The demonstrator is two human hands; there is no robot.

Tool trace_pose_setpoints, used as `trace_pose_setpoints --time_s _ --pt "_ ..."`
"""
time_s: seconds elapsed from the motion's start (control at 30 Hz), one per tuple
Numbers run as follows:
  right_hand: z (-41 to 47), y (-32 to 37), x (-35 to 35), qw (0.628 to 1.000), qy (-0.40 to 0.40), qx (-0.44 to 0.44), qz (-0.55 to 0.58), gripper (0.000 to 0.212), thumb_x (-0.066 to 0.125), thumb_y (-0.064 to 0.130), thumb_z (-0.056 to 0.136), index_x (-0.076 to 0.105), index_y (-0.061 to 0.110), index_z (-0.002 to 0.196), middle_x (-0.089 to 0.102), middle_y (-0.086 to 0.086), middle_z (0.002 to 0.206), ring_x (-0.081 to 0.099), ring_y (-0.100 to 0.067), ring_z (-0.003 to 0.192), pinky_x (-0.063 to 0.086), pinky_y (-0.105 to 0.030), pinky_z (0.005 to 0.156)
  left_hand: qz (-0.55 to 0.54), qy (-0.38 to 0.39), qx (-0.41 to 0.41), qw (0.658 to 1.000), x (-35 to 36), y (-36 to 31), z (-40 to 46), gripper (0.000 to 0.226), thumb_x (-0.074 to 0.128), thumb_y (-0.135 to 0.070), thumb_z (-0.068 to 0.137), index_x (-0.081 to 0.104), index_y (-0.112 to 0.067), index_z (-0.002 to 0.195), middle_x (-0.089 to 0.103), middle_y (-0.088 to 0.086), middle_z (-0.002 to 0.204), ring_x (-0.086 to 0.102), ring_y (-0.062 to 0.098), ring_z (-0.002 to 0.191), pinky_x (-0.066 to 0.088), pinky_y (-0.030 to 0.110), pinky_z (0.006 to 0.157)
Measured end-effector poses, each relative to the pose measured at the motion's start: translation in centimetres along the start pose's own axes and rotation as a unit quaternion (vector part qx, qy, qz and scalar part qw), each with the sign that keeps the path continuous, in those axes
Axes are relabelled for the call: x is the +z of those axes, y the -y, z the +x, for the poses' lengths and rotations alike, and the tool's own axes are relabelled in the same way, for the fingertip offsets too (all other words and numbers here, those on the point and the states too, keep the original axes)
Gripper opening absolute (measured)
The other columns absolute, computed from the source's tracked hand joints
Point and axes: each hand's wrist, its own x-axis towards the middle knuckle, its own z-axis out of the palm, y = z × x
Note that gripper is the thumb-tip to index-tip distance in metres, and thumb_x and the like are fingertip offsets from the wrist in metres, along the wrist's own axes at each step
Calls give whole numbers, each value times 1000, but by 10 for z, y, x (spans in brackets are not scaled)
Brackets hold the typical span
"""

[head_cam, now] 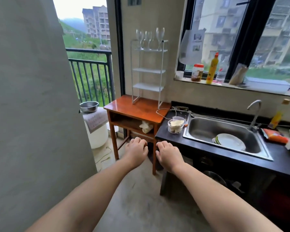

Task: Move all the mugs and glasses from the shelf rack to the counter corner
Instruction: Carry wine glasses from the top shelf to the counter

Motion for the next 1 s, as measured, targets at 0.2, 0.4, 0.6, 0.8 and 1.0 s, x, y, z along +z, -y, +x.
trace_pose_setpoints --time_s 0.2,0.4,0.6,0.8,1.0 --pt "135 -23 -12 1000 -11 -4 6 36 37 34 98 45 18 129 52 -6 129 52 -26 118 44 -42 96 1 -20 -15 1000 -24 35 125 31 38 -32 97 58 -19 117 54 3 123 48 23 117 40 38 99" --pt "242 -34 -8 1000 -22 2 -6 37 36 35 98 44 18 130 51 -5 128 50 -25 119 43 -41 94 -10 -29 -18 999 -33 67 223 31 39 -31 97 57 -17 118 54 5 124 46 25 118 40 39 98" --pt "354 -38 -6 997 -62 14 -32 36 36 35 99 44 18 129 52 -6 127 53 -25 116 45 -39 90 -28 -45 19 998 -43 102 336 32 39 -30 97 56 -17 121 52 6 127 44 25 120 39 40 100" --pt "481 -36 -23 992 -106 66 -22 37 36 33 98 45 17 130 52 -6 130 52 -26 119 46 -39 90 -35 -52 69 996 -76 144 468 33 39 -29 96 56 -13 120 52 10 126 44 28 121 40 40 99" --pt "575 -43 -58 985 -146 96 -2 36 35 30 99 44 14 129 50 -9 130 50 -28 119 48 -41 87 -63 -55 95 992 -115 157 582 32 37 -25 96 56 -10 118 50 14 128 43 31 121 39 42 97"
